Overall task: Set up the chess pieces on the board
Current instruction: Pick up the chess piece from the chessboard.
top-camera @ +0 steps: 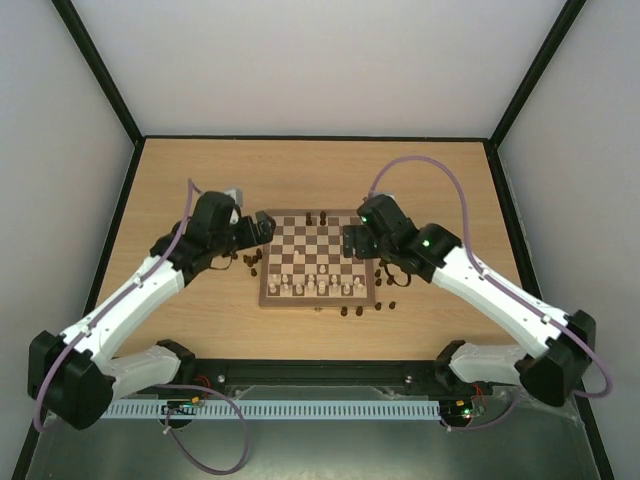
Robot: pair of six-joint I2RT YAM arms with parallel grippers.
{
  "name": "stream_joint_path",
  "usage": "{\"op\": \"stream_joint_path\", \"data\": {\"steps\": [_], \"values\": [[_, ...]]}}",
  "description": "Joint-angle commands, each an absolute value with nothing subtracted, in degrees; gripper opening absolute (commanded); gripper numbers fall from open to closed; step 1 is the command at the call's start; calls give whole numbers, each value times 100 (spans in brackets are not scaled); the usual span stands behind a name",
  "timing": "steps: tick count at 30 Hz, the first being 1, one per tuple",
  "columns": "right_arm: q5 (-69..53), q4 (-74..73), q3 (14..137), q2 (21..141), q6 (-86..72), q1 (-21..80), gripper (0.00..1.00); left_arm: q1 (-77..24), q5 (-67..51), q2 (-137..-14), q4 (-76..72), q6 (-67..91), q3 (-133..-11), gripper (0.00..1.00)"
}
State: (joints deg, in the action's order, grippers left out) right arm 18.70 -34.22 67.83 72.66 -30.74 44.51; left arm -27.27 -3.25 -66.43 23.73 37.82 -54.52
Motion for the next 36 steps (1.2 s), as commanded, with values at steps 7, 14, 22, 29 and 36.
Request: {"op": "stream_joint_path", "data": {"steps": [7, 14, 22, 29, 36], "values": [[1212, -3428, 5511, 6240, -3245, 4426, 99, -3091, -657, -5955, 1708, 4007, -4203, 99], [1416, -3764, 5627, 6199, -3054, 4426, 99, -4310, 169, -5892, 2220, 4078, -4514, 100], [1234, -3380, 5568, 6521, -2870, 4427, 76, -4955, 1054, -5012, 2552, 4260, -4375, 100], [784, -3063, 5659, 7442, -2655, 4427, 53, -4949, 1029, -5289, 2757, 4215, -4700, 100], [1158, -3290, 6339, 8579, -2404, 4423, 42, -4952, 1048, -5323, 2267, 4222, -4402, 99]]}}
